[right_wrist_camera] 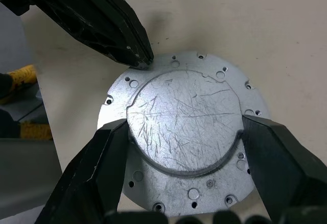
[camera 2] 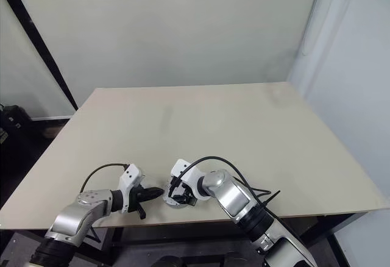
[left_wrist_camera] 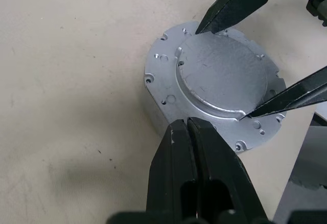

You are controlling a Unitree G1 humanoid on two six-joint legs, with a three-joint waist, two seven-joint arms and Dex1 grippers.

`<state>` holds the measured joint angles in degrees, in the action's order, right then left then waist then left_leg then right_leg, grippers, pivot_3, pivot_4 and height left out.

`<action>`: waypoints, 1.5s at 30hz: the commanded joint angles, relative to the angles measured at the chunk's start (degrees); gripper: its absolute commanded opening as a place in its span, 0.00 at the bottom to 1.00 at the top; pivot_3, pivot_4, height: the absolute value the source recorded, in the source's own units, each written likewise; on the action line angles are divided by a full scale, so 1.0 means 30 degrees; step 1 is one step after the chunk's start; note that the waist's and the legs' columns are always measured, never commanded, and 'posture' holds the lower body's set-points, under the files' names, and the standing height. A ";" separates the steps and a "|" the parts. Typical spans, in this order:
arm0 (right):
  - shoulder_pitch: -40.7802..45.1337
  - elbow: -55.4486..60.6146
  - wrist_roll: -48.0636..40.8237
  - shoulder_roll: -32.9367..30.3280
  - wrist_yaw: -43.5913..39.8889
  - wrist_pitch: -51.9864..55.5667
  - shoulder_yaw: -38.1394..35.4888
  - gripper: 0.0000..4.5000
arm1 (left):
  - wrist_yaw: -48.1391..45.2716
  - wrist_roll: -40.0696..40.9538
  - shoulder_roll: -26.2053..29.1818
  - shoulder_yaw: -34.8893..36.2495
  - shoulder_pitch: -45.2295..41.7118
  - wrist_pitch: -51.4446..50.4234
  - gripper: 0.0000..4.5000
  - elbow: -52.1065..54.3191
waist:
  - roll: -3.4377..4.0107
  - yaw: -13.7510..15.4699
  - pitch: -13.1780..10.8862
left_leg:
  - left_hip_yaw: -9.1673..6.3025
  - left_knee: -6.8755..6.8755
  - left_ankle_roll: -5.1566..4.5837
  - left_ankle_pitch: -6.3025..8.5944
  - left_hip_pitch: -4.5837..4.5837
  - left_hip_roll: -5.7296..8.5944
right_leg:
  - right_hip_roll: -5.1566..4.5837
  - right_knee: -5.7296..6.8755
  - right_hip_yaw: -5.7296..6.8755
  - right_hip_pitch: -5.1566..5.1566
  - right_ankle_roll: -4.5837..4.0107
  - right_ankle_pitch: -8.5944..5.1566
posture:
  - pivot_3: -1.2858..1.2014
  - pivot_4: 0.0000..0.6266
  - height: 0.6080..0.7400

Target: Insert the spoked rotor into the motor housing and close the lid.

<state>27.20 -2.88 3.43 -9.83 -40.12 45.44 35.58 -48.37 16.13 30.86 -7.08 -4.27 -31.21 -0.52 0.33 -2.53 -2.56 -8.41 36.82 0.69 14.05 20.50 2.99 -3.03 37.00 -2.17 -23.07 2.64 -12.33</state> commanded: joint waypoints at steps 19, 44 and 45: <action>-0.0069 0.2566 -0.4136 0.0348 -0.1069 0.0903 -0.4296 0.99 | 0.0434 -0.0778 -0.0331 -0.0668 -0.0559 -0.0161 0.00 -0.0297 | 0.0023 0.0322 0.0013 | -0.0033 0.0000 -0.0002 -0.0001 0.0020 -0.0008 | 0.0027 0.0000 0.0000 -0.0017 0.0004 0.0000 | 0.52 0.00 1.00; -0.0835 -0.0865 -0.9273 0.2612 0.3635 1.1825 -1.4451 0.99 | 0.0142 -0.0908 -0.0341 -0.0985 -0.0697 -0.0302 0.00 -0.0050 | 0.0060 0.0307 0.0011 | -0.0002 -0.0002 -0.0003 -0.0003 0.0023 -0.0007 | 0.0024 0.0008 -0.0016 -0.0026 -0.0035 -0.0022 | 0.52 0.00 1.00; -0.0809 -0.1179 -0.9435 0.2801 0.3720 1.1897 -1.4809 0.99 | 0.0140 -0.0903 -0.0333 -0.0976 -0.0690 -0.0310 0.00 -0.0042 | 0.0061 0.0303 0.0011 | 0.0006 -0.0002 -0.0003 -0.0003 0.0024 -0.0007 | 0.0024 0.0008 -0.0019 -0.0027 -0.0035 -0.0022 | 0.52 0.00 1.00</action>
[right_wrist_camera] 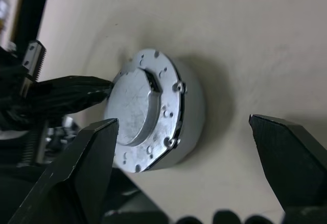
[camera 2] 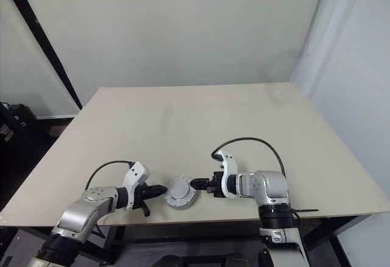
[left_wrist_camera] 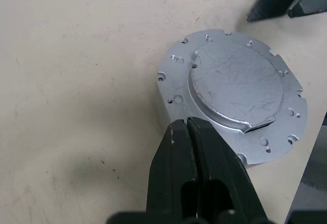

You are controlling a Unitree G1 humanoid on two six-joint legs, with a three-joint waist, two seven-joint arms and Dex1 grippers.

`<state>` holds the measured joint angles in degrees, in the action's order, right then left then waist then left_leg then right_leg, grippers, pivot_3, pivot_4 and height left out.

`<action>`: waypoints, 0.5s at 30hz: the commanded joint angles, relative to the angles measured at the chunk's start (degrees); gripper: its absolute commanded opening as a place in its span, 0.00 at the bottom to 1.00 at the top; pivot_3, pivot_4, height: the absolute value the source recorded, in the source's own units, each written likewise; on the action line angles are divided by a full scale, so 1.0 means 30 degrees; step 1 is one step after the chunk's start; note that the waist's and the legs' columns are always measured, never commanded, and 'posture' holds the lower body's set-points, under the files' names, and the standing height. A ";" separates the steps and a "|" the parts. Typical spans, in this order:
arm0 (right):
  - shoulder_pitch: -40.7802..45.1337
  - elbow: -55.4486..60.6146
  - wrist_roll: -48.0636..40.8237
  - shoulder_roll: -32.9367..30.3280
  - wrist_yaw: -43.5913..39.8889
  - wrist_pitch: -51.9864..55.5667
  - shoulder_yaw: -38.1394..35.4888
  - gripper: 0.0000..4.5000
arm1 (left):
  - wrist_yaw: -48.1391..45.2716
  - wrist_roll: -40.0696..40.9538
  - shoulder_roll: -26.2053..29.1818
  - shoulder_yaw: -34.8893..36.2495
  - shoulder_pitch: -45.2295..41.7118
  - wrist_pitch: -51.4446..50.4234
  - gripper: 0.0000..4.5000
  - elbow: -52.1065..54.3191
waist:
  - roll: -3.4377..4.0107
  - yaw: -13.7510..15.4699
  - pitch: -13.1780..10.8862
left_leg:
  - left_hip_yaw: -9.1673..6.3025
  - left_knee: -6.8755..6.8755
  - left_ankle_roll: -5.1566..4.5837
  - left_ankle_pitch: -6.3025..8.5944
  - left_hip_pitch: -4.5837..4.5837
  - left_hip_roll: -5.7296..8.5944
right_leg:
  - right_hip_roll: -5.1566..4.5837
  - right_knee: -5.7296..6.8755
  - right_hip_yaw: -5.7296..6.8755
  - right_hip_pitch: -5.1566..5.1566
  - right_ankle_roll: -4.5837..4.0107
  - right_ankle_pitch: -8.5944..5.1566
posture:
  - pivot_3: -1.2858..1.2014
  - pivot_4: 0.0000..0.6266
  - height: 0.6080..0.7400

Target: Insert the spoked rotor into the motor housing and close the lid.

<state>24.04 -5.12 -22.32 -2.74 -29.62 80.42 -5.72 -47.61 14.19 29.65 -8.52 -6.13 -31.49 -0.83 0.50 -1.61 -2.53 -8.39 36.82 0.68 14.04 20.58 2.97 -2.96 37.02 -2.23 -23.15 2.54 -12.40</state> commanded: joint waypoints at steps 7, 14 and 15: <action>0.0420 -0.2017 -0.1701 0.1444 0.0531 0.0403 -0.2284 0.99 | -0.0132 -0.0229 0.0189 -0.0424 0.0070 -0.0342 0.00 0.0247 | 0.0003 -0.0025 0.0000 | 0.0005 0.0000 0.0000 0.0001 0.0003 0.0002 | 0.0000 -0.0003 -0.0005 -0.0002 0.0014 0.0008 | 0.52 0.00 1.00; 0.0515 -0.2947 -0.2242 0.2293 0.0904 0.0279 -0.2908 0.99 | -0.0068 -0.0204 0.0301 -0.0330 0.0189 -0.0413 0.00 0.0404 | 0.0011 -0.0168 -0.0004 | 0.0001 -0.0002 0.0002 0.0002 0.0005 0.0002 | 0.0000 -0.0003 -0.0005 -0.0005 0.0015 0.0009 | 0.52 0.00 1.00; 0.0504 -0.3010 -0.2335 0.2430 0.0959 0.0272 -0.2977 0.99 | -0.0056 -0.0195 0.0307 -0.0320 0.0204 -0.0420 0.00 0.0428 | 0.0016 -0.0203 -0.0005 | 0.0000 -0.0004 0.0002 0.0002 0.0004 0.0002 | 0.0000 -0.0003 -0.0005 -0.0007 0.0016 0.0009 | 0.52 0.00 1.00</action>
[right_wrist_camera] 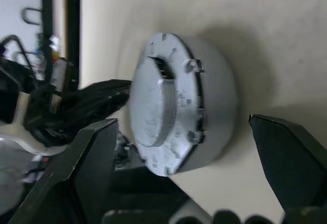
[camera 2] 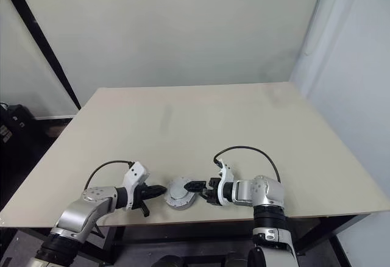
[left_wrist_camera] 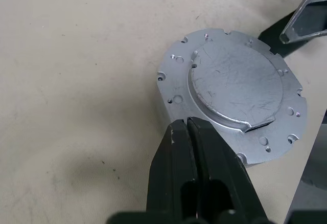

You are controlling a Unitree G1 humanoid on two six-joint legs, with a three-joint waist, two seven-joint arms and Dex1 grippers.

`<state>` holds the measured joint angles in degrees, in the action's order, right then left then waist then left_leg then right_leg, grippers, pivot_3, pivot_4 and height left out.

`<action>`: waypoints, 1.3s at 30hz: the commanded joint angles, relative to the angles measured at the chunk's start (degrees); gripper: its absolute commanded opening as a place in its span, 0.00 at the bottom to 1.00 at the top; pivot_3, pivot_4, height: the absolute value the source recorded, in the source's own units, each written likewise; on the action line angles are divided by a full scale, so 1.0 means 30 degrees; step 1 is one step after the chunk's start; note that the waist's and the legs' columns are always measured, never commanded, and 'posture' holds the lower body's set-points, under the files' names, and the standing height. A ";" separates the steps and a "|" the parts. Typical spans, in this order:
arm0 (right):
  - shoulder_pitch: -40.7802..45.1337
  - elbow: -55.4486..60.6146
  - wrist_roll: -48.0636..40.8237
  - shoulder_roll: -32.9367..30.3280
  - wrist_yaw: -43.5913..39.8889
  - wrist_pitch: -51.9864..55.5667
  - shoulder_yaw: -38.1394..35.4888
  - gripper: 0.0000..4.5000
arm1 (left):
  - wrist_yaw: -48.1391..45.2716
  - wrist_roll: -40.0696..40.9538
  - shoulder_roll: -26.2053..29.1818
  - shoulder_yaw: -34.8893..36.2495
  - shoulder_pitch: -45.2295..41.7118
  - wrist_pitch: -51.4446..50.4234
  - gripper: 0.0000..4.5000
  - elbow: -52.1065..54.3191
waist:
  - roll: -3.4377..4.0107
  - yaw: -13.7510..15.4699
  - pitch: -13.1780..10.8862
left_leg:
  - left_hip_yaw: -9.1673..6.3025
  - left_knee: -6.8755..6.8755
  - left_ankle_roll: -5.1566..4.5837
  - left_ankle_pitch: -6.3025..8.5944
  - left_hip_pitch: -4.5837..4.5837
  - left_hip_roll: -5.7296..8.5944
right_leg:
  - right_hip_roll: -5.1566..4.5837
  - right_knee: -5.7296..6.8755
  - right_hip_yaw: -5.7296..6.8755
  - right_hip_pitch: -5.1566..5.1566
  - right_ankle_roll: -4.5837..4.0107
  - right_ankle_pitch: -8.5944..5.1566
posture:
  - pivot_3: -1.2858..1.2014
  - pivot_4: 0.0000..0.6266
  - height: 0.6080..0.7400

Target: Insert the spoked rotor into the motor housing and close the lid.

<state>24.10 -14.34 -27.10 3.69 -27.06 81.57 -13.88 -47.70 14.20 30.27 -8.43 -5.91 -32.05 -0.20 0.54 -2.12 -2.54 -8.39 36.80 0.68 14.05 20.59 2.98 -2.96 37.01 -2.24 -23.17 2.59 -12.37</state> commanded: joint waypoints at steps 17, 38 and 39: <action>-0.0010 -0.0301 -0.1383 0.1066 0.0662 0.0394 -0.1218 0.40 | -0.0005 -0.0242 0.0099 -0.0356 0.0000 -0.0317 0.00 0.0238 | 0.0031 -0.0238 -0.0009 | -0.0002 -0.0019 0.0001 0.0001 0.0012 -0.0001 | -0.0001 -0.0001 0.0000 -0.0021 -0.0012 -0.0007 | 0.52 0.00 1.00; -0.0970 0.0111 -0.1913 0.1174 0.1094 0.0492 -0.0357 0.27 | 0.0539 0.2000 -0.0377 0.2830 -0.0770 -0.2875 0.36 -0.0095 | 0.0130 -0.0293 -0.0009 | 0.0007 -0.0061 0.0002 0.0001 -0.0004 -0.0048 | 0.0024 -0.0001 0.0009 -0.0046 -0.0026 -0.0016 | 0.52 0.00 1.00; -0.0968 0.0126 -0.1986 0.1199 0.1068 0.0493 -0.0392 0.27 | 0.0591 0.2478 -0.0453 0.3523 -0.0849 -0.3019 0.44 -0.0157 | 0.0121 -0.0324 -0.0011 | 0.0016 -0.0060 0.0002 0.0001 0.0003 -0.0062 | 0.0030 -0.0001 0.0009 -0.0046 -0.0025 -0.0015 | 0.52 0.00 1.00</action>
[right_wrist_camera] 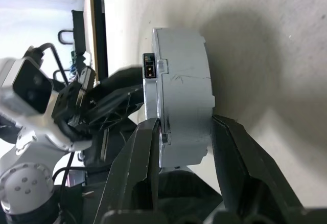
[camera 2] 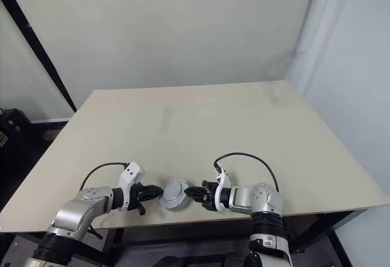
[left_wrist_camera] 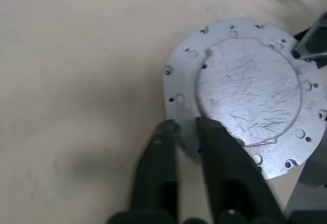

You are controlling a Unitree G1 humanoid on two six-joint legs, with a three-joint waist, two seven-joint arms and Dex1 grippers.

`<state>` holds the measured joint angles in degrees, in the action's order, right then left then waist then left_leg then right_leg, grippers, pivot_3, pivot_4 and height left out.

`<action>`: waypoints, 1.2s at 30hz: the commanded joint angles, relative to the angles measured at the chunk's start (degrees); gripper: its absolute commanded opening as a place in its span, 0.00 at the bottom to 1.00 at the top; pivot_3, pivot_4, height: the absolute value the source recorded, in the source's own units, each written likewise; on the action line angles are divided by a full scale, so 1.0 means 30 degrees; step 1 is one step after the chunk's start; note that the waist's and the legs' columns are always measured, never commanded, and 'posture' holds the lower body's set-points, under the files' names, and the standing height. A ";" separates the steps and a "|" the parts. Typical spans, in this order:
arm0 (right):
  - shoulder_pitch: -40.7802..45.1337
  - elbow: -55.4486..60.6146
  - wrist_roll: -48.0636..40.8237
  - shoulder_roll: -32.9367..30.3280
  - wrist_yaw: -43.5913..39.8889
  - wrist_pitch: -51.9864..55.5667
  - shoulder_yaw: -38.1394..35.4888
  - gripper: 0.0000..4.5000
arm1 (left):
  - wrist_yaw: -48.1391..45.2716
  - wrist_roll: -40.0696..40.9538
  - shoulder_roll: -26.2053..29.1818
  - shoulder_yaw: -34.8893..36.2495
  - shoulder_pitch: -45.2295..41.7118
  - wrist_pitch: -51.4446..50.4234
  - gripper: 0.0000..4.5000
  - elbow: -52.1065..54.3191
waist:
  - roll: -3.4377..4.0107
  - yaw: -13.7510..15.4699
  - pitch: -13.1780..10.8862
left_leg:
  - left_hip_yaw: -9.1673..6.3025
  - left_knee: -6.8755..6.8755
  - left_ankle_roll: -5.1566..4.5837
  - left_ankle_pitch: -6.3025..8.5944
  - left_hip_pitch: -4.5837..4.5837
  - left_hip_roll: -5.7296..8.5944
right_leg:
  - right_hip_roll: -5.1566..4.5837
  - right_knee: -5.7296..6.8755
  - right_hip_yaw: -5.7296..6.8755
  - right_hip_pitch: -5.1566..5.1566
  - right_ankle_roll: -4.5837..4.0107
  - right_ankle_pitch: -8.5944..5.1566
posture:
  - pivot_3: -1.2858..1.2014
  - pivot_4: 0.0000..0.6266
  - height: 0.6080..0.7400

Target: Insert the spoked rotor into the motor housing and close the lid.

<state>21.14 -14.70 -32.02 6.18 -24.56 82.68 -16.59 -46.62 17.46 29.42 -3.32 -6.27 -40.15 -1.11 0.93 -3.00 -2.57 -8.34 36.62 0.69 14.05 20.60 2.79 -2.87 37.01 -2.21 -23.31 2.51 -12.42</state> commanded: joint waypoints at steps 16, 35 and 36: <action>0.0486 0.0903 -0.3578 0.2350 -0.0285 0.0409 -0.1649 0.27 | 0.1866 0.8500 -0.1246 0.8527 -0.0455 -0.5422 1.00 0.0080 | -0.0094 -0.0424 -0.0064 | 0.0025 -0.0162 0.0013 0.0009 0.0029 -0.0073 | 0.0023 -0.0080 0.0031 -0.0061 0.0040 0.0026 | 0.52 0.00 1.00; 0.1384 0.1065 -0.8367 0.3309 0.2118 -0.0473 -0.1492 0.27 | 0.4739 1.4648 -0.3920 1.0599 0.0558 -1.1224 1.00 -0.1059 | -0.0108 -0.0429 -0.0069 | 0.0031 -0.0156 0.0018 0.0011 0.0025 -0.0073 | 0.0025 -0.0084 0.0030 -0.0052 0.0038 0.0025 | 0.52 0.00 1.00; 0.1381 0.1049 -0.8515 0.3277 0.2220 -0.0487 -0.1381 0.27 | 0.4816 1.4548 -0.4083 1.0341 0.0587 -1.1262 1.00 -0.1109 | -0.0107 -0.0429 -0.0069 | 0.0030 -0.0157 0.0018 0.0011 0.0027 -0.0073 | 0.0025 -0.0084 0.0030 -0.0054 0.0038 0.0025 | 0.52 0.00 1.00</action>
<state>22.68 -14.03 -53.12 8.67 -17.37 81.75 -19.56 -32.40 59.75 17.42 28.21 -4.34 -73.55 -4.94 0.61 -4.28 -2.78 -8.24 36.15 0.74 14.08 20.68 2.57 -2.79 36.76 -2.12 -23.48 2.62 -12.34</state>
